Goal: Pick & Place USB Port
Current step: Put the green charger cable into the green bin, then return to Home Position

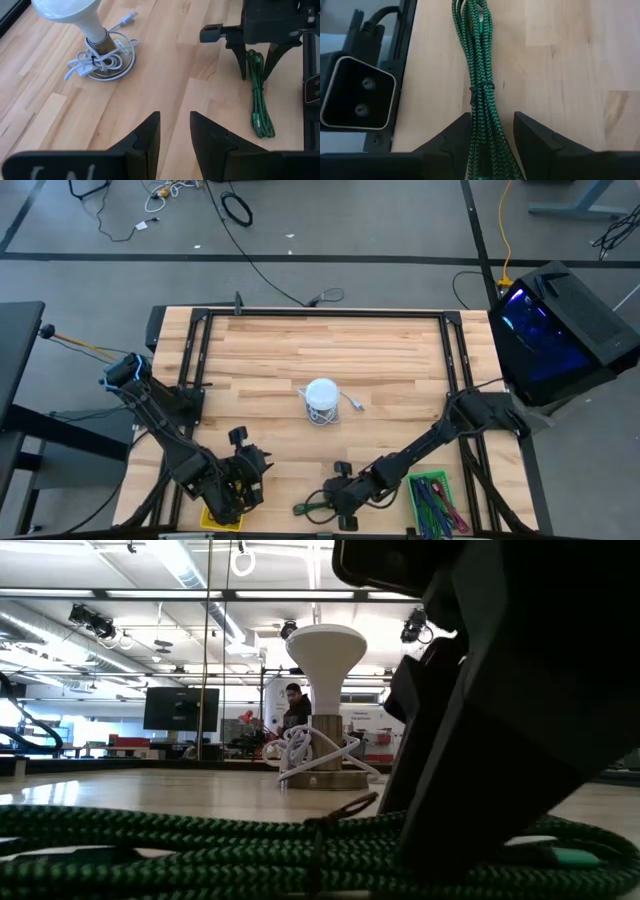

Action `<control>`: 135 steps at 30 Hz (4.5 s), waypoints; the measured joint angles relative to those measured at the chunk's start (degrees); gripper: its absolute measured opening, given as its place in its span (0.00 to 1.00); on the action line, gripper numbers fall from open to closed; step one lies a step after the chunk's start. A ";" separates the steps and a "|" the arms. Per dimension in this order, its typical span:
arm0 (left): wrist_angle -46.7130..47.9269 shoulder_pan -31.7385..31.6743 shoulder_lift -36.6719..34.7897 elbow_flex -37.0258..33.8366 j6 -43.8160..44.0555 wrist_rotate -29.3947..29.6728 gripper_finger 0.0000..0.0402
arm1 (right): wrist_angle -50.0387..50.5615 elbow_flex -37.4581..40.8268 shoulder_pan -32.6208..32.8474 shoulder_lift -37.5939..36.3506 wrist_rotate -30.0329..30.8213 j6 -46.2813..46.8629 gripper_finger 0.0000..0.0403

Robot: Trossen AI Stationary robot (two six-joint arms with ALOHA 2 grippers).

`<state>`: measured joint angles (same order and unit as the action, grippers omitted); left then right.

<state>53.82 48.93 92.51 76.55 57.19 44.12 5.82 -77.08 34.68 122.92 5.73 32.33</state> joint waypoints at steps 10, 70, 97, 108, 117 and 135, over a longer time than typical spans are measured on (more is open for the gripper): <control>0.07 0.00 0.04 0.00 0.02 1.36 0.27 | 5.58 -1.03 -0.38 0.96 3.52 5.80 0.06; -11.87 1.07 4.77 -0.04 0.78 7.19 0.27 | 67.01 -14.23 23.05 -23.48 -18.82 93.62 0.01; -12.76 0.17 5.86 -0.04 2.54 5.57 0.27 | 71.08 -8.77 23.58 -19.68 -24.23 94.67 0.00; -12.76 0.17 5.86 -0.04 2.57 5.55 0.27 | 65.95 -3.78 23.47 -19.73 -24.21 91.27 0.04; -12.83 0.15 5.84 -0.04 2.25 5.56 0.27 | 65.94 -3.74 23.39 -19.73 -22.56 88.42 0.28; -12.95 0.13 5.75 -0.04 0.55 10.24 0.27 | 69.04 -3.74 19.29 -30.52 15.38 73.35 0.36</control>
<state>40.88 49.06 98.26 76.51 57.74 54.36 74.87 -80.82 53.97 92.40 21.11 105.68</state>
